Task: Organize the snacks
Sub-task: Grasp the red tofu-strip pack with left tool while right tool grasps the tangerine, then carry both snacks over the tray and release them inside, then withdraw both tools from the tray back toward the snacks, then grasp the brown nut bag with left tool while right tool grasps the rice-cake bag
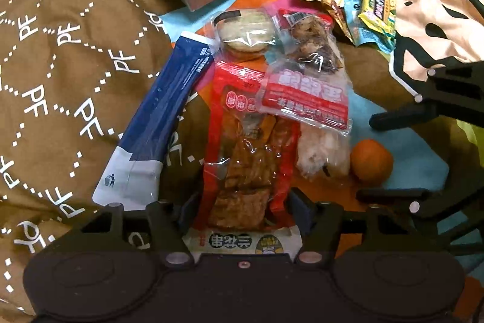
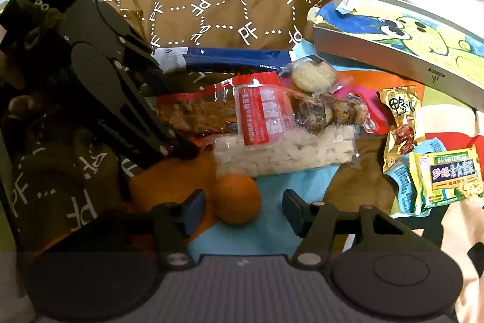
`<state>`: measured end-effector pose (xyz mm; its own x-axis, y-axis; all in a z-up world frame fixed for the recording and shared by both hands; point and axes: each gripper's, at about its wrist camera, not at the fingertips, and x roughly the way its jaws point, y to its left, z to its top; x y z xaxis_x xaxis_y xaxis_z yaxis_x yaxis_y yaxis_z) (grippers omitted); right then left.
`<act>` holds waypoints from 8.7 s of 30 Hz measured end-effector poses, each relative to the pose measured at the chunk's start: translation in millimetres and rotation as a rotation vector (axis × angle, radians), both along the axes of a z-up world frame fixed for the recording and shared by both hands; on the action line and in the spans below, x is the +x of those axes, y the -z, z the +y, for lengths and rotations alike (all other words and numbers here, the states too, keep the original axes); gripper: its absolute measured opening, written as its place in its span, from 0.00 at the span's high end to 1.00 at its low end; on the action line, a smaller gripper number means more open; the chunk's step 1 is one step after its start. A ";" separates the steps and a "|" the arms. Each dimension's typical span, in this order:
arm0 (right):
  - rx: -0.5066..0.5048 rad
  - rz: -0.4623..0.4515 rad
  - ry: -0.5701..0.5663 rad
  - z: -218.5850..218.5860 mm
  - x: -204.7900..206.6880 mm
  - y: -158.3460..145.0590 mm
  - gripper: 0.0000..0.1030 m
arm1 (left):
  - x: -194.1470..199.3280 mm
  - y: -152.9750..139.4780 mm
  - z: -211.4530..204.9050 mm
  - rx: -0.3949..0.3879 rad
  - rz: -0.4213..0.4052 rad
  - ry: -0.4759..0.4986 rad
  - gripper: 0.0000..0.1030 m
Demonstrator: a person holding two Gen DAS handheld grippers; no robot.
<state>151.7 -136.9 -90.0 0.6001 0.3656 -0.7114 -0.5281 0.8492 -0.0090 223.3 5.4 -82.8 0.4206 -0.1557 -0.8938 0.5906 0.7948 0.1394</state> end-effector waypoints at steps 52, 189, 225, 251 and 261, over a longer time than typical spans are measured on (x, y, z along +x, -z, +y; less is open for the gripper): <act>-0.296 -0.433 -0.010 25.5 -38.7 -9.7 0.63 | -37.2 -55.8 16.6 -0.418 -0.211 -0.352 0.59; 0.034 -0.361 0.480 -75.6 -112.5 -72.0 0.00 | -135.5 -73.8 -24.0 -0.227 -0.453 -0.362 0.01; 0.412 0.221 0.453 -17.3 48.3 14.7 0.04 | 39.8 -60.4 -60.4 -0.243 -0.322 0.008 0.01; 0.264 0.241 0.431 -51.1 6.1 -8.8 0.59 | 25.8 -43.4 -66.5 -0.240 -0.208 0.146 0.15; 0.048 0.135 0.316 -32.2 -4.7 -15.5 0.57 | 30.9 -29.3 -70.8 -0.213 -0.179 0.137 0.33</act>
<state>147.0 -169.1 -74.4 0.5907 0.2117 -0.7786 -0.2329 0.9686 0.0867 254.2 -65.5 -53.5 0.5303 -0.3973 -0.7489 0.6751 0.7322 0.0896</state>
